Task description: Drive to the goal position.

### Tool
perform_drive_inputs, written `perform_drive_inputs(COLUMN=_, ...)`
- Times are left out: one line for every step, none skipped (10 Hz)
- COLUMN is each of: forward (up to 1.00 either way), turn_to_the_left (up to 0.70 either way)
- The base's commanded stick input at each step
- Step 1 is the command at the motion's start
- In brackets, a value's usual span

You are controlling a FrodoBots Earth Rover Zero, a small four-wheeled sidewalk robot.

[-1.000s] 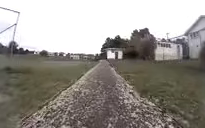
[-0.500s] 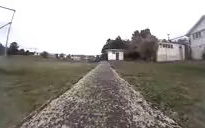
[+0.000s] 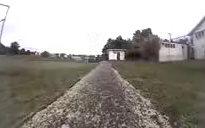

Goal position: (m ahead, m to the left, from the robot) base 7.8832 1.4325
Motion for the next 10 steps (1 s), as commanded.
perform_drive_inputs(forward=1.0, turn_to_the_left=0.0)
perform_drive_inputs(forward=1.0, turn_to_the_left=0.0)
perform_drive_inputs(forward=1.0, turn_to_the_left=0.0)
perform_drive_inputs(forward=1.0, turn_to_the_left=0.0)
perform_drive_inputs(forward=1.0, turn_to_the_left=0.0)
perform_drive_inputs(forward=1.0, turn_to_the_left=-0.06)
perform_drive_inputs(forward=1.0, turn_to_the_left=-0.18)
perform_drive_inputs(forward=1.0, turn_to_the_left=-0.1)
perform_drive_inputs(forward=1.0, turn_to_the_left=-0.06)
perform_drive_inputs(forward=1.0, turn_to_the_left=-0.02)
